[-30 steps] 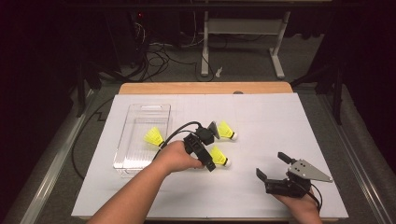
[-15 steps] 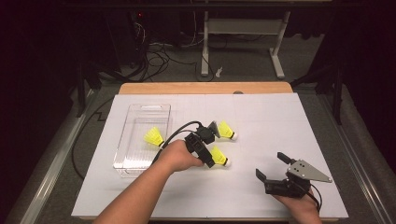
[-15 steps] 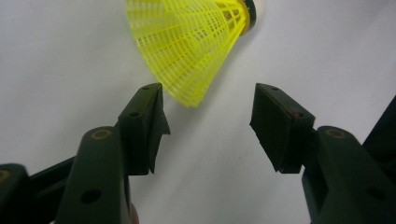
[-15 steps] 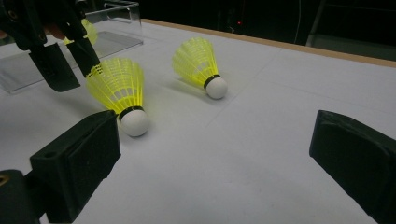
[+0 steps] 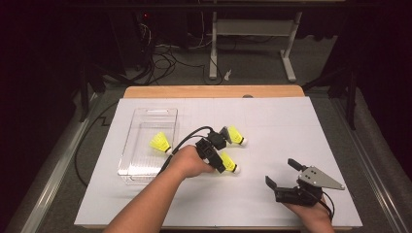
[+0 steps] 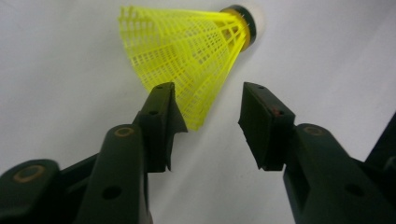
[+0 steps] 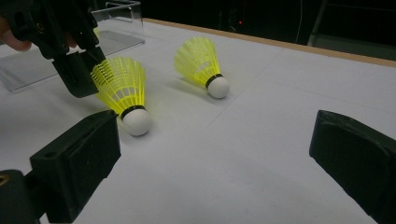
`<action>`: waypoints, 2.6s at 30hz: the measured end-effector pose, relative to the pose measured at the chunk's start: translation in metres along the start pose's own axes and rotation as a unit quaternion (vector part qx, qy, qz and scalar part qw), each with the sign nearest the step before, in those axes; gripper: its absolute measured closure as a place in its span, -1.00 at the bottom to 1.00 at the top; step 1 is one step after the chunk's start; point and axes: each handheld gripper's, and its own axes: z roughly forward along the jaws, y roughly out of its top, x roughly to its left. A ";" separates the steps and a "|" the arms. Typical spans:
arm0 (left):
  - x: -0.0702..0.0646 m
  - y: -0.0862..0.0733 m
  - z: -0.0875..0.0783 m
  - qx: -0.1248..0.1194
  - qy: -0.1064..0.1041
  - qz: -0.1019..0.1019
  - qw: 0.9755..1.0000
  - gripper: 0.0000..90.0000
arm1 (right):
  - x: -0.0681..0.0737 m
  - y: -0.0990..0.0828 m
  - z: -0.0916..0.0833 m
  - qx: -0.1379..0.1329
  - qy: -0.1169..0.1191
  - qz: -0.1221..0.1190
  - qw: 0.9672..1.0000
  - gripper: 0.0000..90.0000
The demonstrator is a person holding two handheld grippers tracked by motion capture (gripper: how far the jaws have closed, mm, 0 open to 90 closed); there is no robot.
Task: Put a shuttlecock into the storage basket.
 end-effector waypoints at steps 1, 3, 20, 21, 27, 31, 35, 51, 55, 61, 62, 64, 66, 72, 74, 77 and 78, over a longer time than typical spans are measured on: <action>0.001 0.000 0.000 -0.001 0.000 -0.002 1.000 0.33 | 0.000 0.000 0.000 0.000 0.000 0.000 1.000 -0.94; 0.001 0.000 0.001 0.002 -0.003 0.004 1.000 0.39 | 0.000 0.000 -0.001 -0.001 0.000 0.001 1.000 -0.94; 0.001 -0.001 0.005 0.009 -0.027 0.031 0.999 0.94 | 0.000 0.000 -0.002 -0.002 -0.003 0.002 1.000 -0.94; 0.001 -0.001 0.005 0.010 -0.026 0.033 0.999 0.96 | 0.000 0.000 -0.002 -0.002 -0.003 0.002 1.000 -0.94; 0.000 -0.001 0.006 0.012 -0.033 0.041 0.999 0.99 | -0.001 0.000 -0.002 -0.002 -0.005 0.002 1.000 -0.94; -0.004 -0.001 0.005 0.008 -0.039 0.045 0.998 0.99 | 0.000 0.000 -0.002 -0.001 -0.005 0.000 1.000 -0.94; -0.004 -0.001 0.003 0.008 -0.037 0.046 0.998 0.99 | 0.000 0.000 -0.002 -0.001 -0.006 0.000 1.000 -0.94; -0.005 -0.010 -0.015 -0.003 -0.025 0.046 0.999 0.99 | 0.000 -0.001 -0.002 0.001 -0.006 0.000 1.000 -0.94; -0.005 -0.012 -0.019 -0.006 -0.019 0.044 0.999 0.99 | 0.000 -0.001 -0.001 0.001 -0.006 -0.001 1.000 -0.94; -0.004 -0.015 -0.026 -0.006 -0.016 0.037 0.999 0.99 | 0.001 -0.001 -0.001 0.002 -0.007 -0.001 1.000 -0.94; -0.004 -0.016 -0.026 -0.002 -0.018 0.036 0.999 0.99 | 0.001 -0.001 -0.001 0.001 -0.007 -0.001 1.000 -0.94; -0.005 -0.016 -0.027 0.005 -0.014 0.035 0.999 0.99 | 0.001 -0.001 -0.001 0.001 -0.007 -0.001 1.000 -0.94; -0.005 -0.016 -0.029 0.004 -0.011 0.033 0.999 0.99 | 0.001 -0.001 -0.001 0.002 -0.006 -0.002 1.000 -0.94; -0.005 -0.018 -0.039 0.004 -0.006 0.033 0.999 0.99 | 0.001 -0.001 -0.001 0.001 -0.006 -0.002 1.000 -0.94; -0.005 -0.019 -0.041 0.003 -0.006 0.030 1.000 0.99 | 0.001 -0.001 -0.001 0.001 -0.006 -0.002 1.000 -0.94; -0.004 -0.021 -0.044 0.002 -0.006 0.028 1.000 0.99 | 0.001 -0.001 -0.001 0.002 -0.006 -0.002 1.000 -0.94; -0.004 -0.022 -0.044 0.003 -0.006 0.027 1.000 0.99 | 0.001 -0.001 -0.001 0.001 -0.006 -0.002 1.000 -0.94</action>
